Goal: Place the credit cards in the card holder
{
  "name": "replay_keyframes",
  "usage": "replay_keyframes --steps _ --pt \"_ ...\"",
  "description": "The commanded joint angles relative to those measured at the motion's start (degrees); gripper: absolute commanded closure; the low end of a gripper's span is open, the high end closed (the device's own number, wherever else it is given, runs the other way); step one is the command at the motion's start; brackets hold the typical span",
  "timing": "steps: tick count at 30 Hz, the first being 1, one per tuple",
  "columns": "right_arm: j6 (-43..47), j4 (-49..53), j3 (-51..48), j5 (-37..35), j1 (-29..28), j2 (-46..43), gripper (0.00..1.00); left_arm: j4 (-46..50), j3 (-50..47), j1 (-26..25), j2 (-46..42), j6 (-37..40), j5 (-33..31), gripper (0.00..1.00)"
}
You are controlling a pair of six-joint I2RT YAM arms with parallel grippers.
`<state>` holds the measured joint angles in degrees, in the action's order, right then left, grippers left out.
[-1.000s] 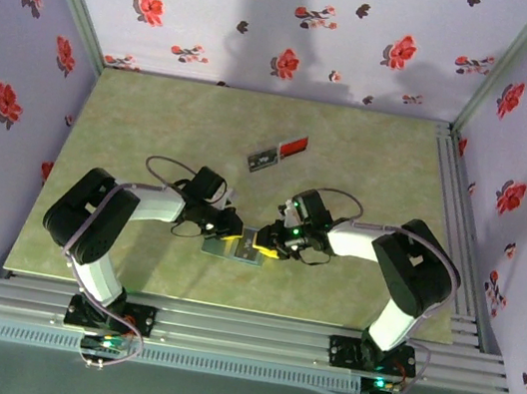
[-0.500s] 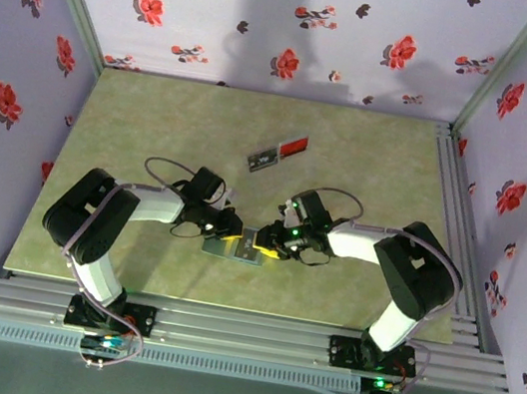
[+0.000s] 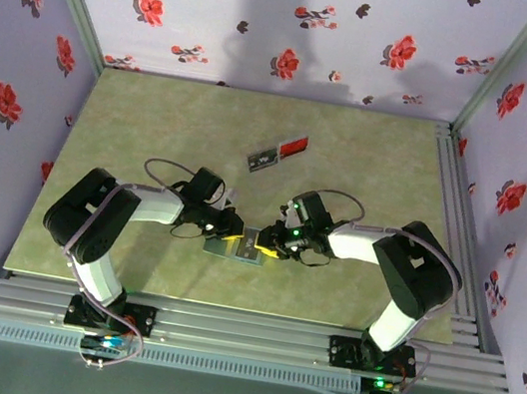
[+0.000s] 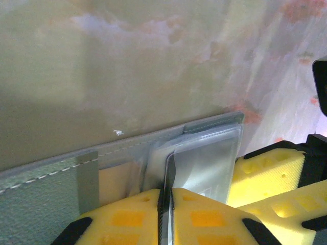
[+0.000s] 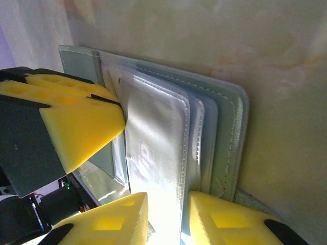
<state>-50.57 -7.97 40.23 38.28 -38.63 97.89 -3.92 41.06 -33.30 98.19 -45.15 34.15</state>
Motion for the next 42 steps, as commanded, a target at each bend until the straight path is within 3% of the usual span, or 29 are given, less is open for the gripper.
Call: replay_keyframes --steps 1,10,15,24,35,42 --pt "-1.7 -3.1 -1.2 0.3 -0.3 1.3 0.77 0.7 -2.6 -0.8 3.2 -0.8 -2.3 0.84" --pt "-2.2 -5.9 -1.6 2.1 -0.3 0.6 0.82 0.4 -2.8 -0.8 2.2 -1.4 -2.4 0.84" --pt "-2.1 -6.3 -1.6 2.1 -0.3 0.5 0.89 4.0 -1.4 -0.8 -1.2 -0.4 -3.2 0.72" --pt "-1.9 -7.0 -1.7 2.3 -0.3 1.1 0.96 8.4 0.4 -0.1 -4.4 1.5 -4.6 0.62" --pt "-2.0 -7.1 -1.3 2.4 -0.4 1.0 0.92 18.2 2.3 1.6 -12.7 5.3 -10.5 0.57" --pt "-1.8 -6.2 -0.4 2.3 -0.6 0.3 0.79 22.3 -1.1 5.0 -16.3 7.7 -16.4 0.61"
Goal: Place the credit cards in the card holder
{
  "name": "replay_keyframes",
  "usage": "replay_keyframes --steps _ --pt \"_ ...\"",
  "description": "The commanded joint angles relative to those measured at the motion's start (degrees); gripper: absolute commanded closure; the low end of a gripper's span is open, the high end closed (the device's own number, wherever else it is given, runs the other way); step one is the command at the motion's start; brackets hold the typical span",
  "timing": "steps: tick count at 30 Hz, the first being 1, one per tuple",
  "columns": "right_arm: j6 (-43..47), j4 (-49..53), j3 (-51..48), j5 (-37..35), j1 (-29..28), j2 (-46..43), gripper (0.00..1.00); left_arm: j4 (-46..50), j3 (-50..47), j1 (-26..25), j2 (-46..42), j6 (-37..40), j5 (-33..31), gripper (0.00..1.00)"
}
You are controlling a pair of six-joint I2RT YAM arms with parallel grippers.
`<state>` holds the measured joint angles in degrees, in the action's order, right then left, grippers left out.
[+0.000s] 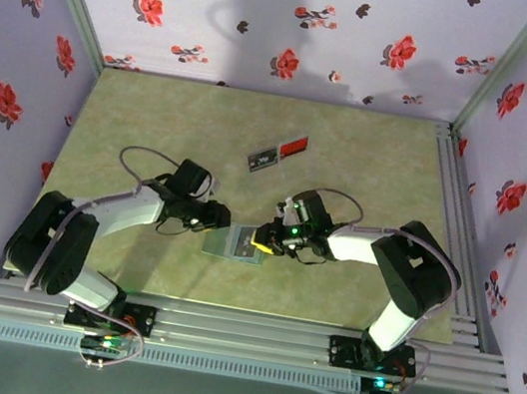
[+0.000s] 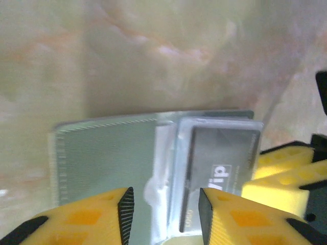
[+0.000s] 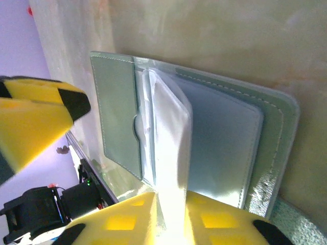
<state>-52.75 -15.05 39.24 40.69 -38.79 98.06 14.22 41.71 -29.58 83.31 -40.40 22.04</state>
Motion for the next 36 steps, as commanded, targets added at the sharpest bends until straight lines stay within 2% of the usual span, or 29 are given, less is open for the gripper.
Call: replay_keyframes --steps 1,6,9,10,15,20,24,30,33,36 --pt "0.4 0.9 0.8 0.0 -0.4 0.2 0.78 4.1 -2.4 1.6 -1.4 3.3 -4.6 0.63" --pt "0.3 1.4 2.2 0.9 -1.0 0.5 0.75 2.7 -5.3 2.8 -2.0 3.1 -4.1 0.66" --pt "0.5 2.3 3.5 0.7 -1.4 0.7 0.61 1.8 -6.4 3.0 -2.5 2.3 -4.6 0.66" --pt "0.5 2.6 3.8 0.8 -1.6 0.9 0.59 1.2 -6.8 3.0 -2.7 1.8 -4.6 0.66" --pt "0.5 5.1 8.3 2.3 -2.7 3.0 0.59 -2.6 -9.7 3.0 -4.7 -0.7 -3.6 0.67" --pt "0.2 6.7 12.4 2.3 -4.4 5.6 0.59 -2.3 -10.6 3.7 -6.1 -0.9 -2.7 0.75" --pt "-1.0 6.5 15.3 1.6 -5.9 9.0 0.46 -1.5 -11.2 6.7 -10.0 -2.6 -0.9 0.79" --pt "-6.4 0.3 16.1 0.9 -6.0 11.8 0.39 3.9 -10.0 11.0 -15.4 -2.4 -0.8 0.78" --pt "-5.4 3.3 17.4 0.8 -6.1 10.1 0.38 5.6 -10.0 12.6 -17.7 -2.2 -1.4 0.78" --pt "-1.3 13.0 20.5 -1.0 -5.6 6.5 0.37 6.4 -10.6 13.3 -20.8 -2.4 -3.9 0.78"
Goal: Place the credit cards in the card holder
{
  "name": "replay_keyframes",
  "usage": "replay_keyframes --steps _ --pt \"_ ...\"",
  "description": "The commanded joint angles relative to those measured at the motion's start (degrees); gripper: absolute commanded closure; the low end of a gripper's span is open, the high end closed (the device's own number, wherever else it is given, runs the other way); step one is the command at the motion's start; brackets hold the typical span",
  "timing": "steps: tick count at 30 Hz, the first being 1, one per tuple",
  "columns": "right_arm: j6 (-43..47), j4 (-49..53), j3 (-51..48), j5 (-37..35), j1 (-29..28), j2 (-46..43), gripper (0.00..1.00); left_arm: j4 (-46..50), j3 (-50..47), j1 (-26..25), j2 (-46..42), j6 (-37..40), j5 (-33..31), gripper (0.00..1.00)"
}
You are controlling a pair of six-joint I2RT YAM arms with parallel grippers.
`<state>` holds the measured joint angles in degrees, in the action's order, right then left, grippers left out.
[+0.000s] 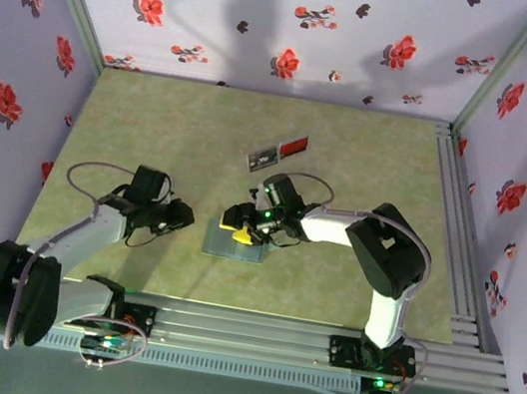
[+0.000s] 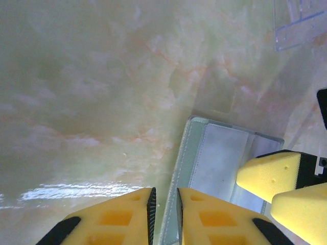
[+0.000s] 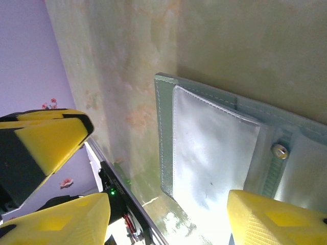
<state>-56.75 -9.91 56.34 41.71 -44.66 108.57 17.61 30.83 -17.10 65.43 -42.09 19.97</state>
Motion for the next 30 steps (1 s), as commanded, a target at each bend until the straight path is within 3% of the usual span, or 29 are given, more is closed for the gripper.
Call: replay_keyframes --steps 1,7,12,16,23,30 --pt "4.3 11.1 4.6 -2.7 0.6 -5.3 0.36 3.1 0.1 1.0 -3.8 -0.8 -2.4 0.78" --pt "13.2 27.9 11.8 -10.8 6.1 -13.1 0.35 3.7 1.2 1.1 -7.1 -0.2 -5.7 0.73" --pt "14.9 31.4 13.1 -15.2 10.8 -15.8 0.37 2.3 1.6 1.0 -6.4 -0.4 -2.9 0.72" --pt "12.6 35.2 14.5 -25.6 13.0 -15.4 0.39 -0.5 0.2 0.8 -5.6 -0.5 -1.1 0.68" --pt "1.0 22.8 13.1 -26.6 17.1 -12.9 0.39 -7.5 -1.5 -0.1 1.0 -0.4 4.7 0.54" --pt "-4.0 18.1 15.9 -26.9 17.4 -9.0 0.38 -6.0 3.7 -0.1 4.2 3.0 7.2 0.51"
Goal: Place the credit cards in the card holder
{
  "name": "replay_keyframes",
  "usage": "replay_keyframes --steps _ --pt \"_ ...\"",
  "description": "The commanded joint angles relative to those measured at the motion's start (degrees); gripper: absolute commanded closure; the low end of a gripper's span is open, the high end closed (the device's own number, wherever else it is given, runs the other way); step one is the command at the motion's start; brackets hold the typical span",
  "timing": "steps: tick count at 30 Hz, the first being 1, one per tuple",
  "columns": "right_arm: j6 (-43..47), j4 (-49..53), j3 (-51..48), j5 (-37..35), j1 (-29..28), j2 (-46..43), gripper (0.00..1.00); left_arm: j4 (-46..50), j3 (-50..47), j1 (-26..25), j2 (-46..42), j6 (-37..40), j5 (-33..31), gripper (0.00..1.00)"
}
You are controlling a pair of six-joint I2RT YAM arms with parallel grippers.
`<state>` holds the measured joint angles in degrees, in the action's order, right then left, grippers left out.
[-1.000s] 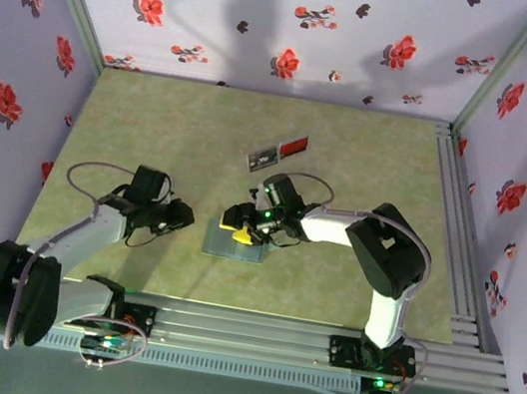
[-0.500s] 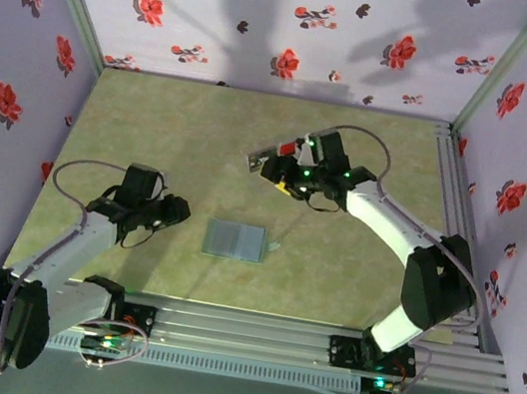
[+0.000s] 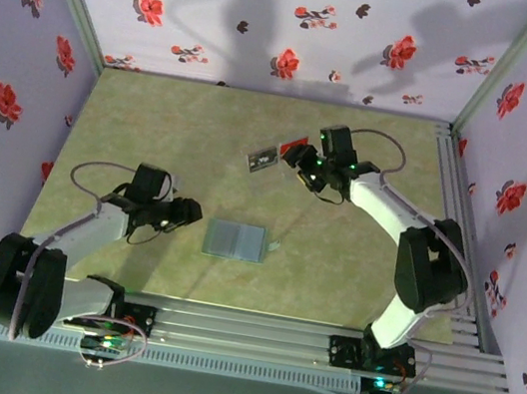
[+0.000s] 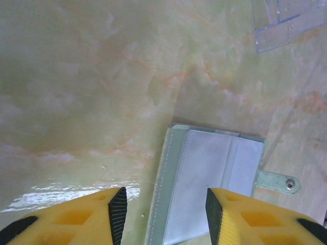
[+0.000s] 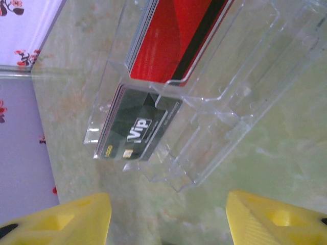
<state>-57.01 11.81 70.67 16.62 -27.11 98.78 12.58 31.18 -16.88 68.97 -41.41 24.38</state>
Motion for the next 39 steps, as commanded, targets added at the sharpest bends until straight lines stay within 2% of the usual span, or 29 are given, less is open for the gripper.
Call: replay_keyframes --steps 1,5,9,12,15,19,23,28,32,39 --pt "-3.9 -3.4 1.4 -2.7 -0.1 0.7 0.38 -0.7 4.0 -0.2 0.9 2.5 2.7 0.5" --pt "-3.1 -2.1 -0.4 -7.0 -0.3 -1.4 0.38 -1.7 9.9 0.4 4.2 3.4 1.3 0.43" --pt "-3.3 -3.8 -3.0 -5.8 -0.1 -3.3 0.38 -1.2 22.7 0.4 12.1 5.6 1.8 0.41" --pt "-3.6 -3.7 -4.9 -4.7 -0.2 -5.5 0.38 -0.6 31.0 0.3 18.4 7.0 2.7 0.33" --pt "-2.5 -3.0 -7.9 -5.9 0.1 -8.8 0.38 -0.7 38.3 0.3 25.1 8.4 3.7 0.31" --pt "-1.0 -0.2 -9.4 -5.8 0.8 -12.3 0.36 -2.4 44.7 -0.1 32.6 8.6 5.4 0.26" --pt "2.2 2.1 -10.4 -7.2 1.0 -14.5 0.34 -3.2 50.4 -1.2 39.5 9.8 7.2 0.26" --pt "3.9 4.2 -10.0 -7.0 1.8 -14.4 0.31 -7.6 52.9 -2.4 44.9 6.8 11.1 0.26" --pt "4.4 5.4 -8.9 -6.1 2.5 -13.3 0.3 -11.4 51.7 -4.8 45.6 0.9 14.5 0.26" --pt "4.3 5.0 -9.1 -5.4 3.1 -11.4 0.3 -16.4 46.9 -7.7 44.5 -4.5 14.7 0.27"
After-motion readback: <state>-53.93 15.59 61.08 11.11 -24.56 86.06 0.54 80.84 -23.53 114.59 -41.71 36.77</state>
